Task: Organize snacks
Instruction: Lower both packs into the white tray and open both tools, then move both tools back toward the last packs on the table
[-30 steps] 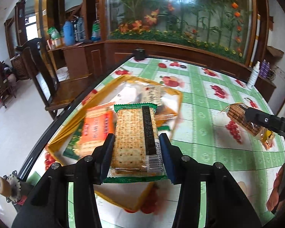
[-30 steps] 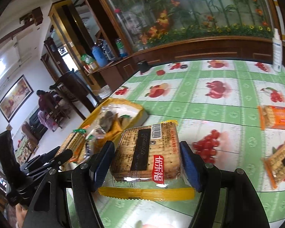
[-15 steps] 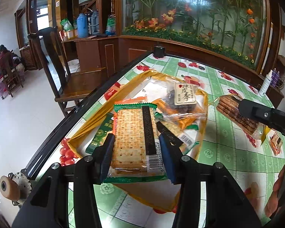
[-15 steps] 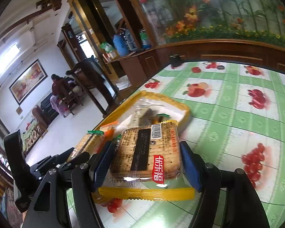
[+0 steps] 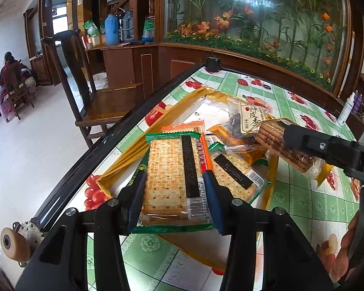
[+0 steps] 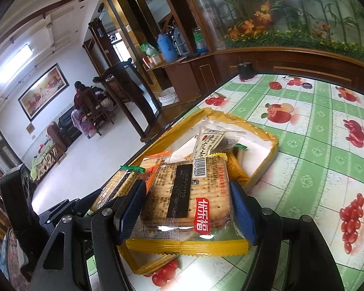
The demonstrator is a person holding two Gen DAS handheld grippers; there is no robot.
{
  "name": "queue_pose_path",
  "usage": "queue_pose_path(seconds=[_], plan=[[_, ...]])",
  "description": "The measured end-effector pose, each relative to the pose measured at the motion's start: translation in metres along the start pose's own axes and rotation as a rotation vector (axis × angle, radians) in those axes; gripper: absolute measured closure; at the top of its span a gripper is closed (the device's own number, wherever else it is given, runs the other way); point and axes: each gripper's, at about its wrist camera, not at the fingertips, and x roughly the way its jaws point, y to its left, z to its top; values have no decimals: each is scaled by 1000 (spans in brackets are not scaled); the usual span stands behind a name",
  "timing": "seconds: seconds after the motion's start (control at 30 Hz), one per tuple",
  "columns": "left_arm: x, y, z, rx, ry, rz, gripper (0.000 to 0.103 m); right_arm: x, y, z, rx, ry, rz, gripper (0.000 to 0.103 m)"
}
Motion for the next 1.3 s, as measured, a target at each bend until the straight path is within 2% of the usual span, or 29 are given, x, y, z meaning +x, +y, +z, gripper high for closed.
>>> queue_pose_path(seconds=[0.83, 1.17, 1.2, 1.27, 1.3], plan=[[13, 10, 6, 0, 3, 33, 57, 33, 3, 9, -20, 30, -18, 33], [33, -11, 18, 50, 44, 28, 56, 13, -17, 5, 19, 2, -41, 33], [36, -14, 20, 59, 49, 26, 54, 8, -22, 4, 27, -1, -46, 33], [42, -20, 22, 70, 74, 19, 37, 0, -28, 2, 38, -8, -57, 33], [45, -23, 22, 78, 90, 18, 24, -5, -32, 0, 45, -12, -63, 33]])
